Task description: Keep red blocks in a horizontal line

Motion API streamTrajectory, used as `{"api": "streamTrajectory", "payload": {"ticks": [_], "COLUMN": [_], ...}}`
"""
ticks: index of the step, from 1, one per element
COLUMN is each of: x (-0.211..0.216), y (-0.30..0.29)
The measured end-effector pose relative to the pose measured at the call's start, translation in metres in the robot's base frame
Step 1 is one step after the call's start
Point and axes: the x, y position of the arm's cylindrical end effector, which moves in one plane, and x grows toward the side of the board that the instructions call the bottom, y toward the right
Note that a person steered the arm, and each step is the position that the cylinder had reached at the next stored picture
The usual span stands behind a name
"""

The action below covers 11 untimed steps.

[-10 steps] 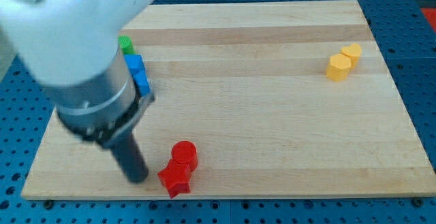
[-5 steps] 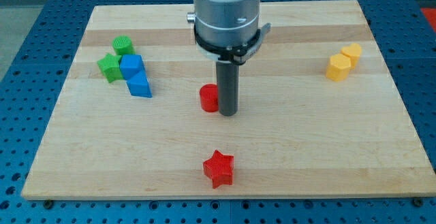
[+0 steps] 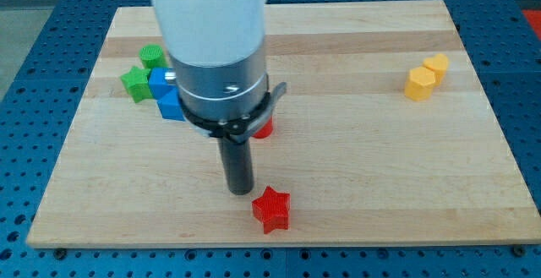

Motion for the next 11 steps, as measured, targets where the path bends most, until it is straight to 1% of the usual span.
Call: {"api": "streamTrajectory", "payload": {"ticks": [1,2,3,4,5,6,7,8,11], "x": [0.028,0.060,0.058,0.037,-0.026,-0.111,-0.145,-0.121,0.005], "y": [-0.020,-0.019,0.012,0.037,0.075,0.114,0.125,0.101,0.048]}}
